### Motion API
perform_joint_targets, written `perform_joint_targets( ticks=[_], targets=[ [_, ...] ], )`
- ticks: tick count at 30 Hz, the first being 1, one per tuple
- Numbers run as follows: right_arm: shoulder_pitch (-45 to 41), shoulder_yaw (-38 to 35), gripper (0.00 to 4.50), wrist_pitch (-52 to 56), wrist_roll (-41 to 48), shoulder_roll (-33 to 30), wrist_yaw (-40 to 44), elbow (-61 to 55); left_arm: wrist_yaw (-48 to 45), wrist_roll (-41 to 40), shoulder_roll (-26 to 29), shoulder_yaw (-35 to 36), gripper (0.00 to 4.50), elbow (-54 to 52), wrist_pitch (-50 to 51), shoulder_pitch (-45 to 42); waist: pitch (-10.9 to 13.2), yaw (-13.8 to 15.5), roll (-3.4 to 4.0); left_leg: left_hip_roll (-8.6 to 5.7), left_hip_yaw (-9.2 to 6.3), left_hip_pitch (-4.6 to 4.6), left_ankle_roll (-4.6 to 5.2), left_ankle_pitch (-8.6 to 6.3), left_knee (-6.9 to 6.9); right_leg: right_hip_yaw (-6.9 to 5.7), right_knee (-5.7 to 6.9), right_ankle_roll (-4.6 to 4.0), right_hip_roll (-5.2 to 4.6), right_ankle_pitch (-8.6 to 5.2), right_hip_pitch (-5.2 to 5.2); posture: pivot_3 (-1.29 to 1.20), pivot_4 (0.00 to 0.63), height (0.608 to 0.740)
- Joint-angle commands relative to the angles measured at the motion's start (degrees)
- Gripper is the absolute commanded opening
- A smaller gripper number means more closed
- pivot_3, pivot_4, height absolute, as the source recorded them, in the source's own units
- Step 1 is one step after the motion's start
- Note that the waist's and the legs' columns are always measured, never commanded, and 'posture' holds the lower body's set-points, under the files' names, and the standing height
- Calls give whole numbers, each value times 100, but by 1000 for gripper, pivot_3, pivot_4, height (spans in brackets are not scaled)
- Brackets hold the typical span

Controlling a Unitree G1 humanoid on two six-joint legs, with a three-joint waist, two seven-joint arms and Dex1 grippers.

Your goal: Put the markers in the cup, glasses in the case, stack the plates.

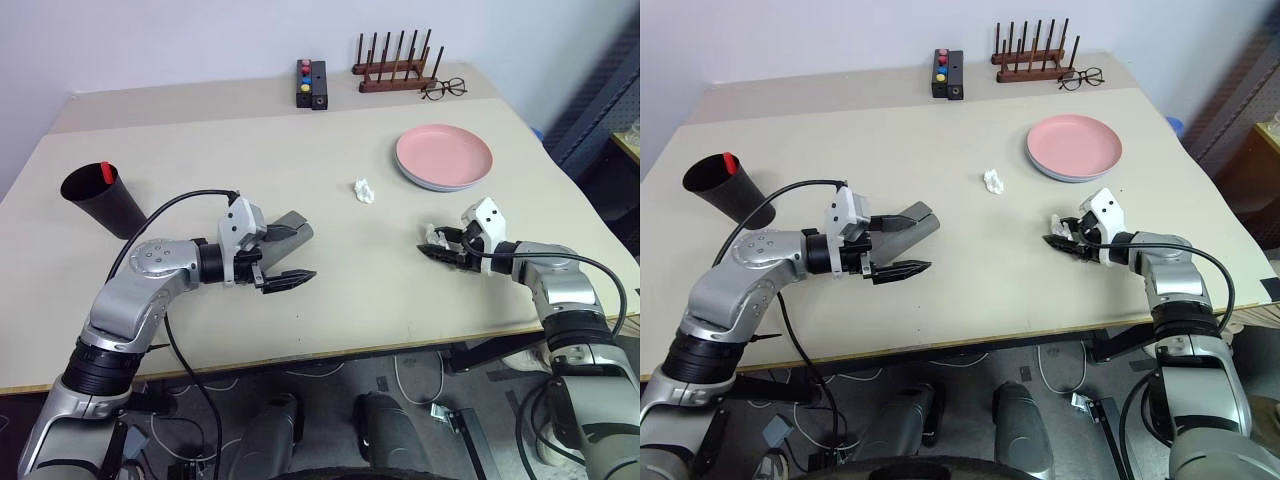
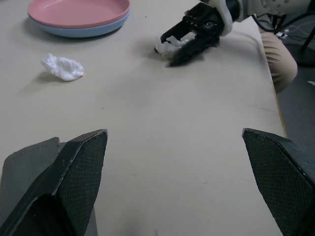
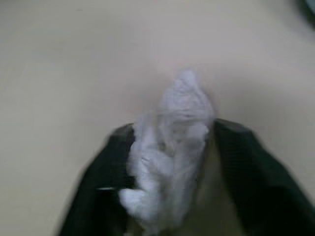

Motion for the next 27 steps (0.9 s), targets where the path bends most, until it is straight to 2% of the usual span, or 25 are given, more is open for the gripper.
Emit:
perform_joint_targets(
  ticks=[1,2,7,15,19,27],
  targets=[
    [-163,-42,482,-246,-71,-46,-122,98,32,-35,69,177,4500,-238,5,33,0,1,0,0,0,0,0,0,0,0,0,0,0,0,0,0,150,740],
    [-227,-55,47,-344,-105,-41,-219,161,52,-39,70,182,4500,-250,11,46,0,1,0,-1,1,0,0,0,1,0,0,0,0,0,1,0,150,740],
    [-829,-209,47,-997,-189,98,-863,775,151,-49,33,195,4500,-276,35,57,0,-29,0,0,1,0,0,0,4,0,0,-1,1,0,2,0,150,740],
    [-2520,-280,47,-2364,-613,344,-2618,2866,426,-113,-62,295,4500,-429,158,104,1,-22,0,-1,1,0,-1,1,-4,0,-2,-1,3,1,-1,0,150,740],
    [-3013,-192,47,-2533,-909,443,-3206,3502,544,-108,8,357,4500,-652,246,224,1,-27,0,-2,0,0,-2,1,-7,0,-2,-2,2,1,-1,0,150,740],
    [-3330,-207,47,-2296,-1340,548,-4012,3927,922,-242,101,785,4500,-1212,567,612,1,-49,0,-2,0,0,-2,2,-11,1,0,-3,4,0,-4,0,150,740]
  ],
)
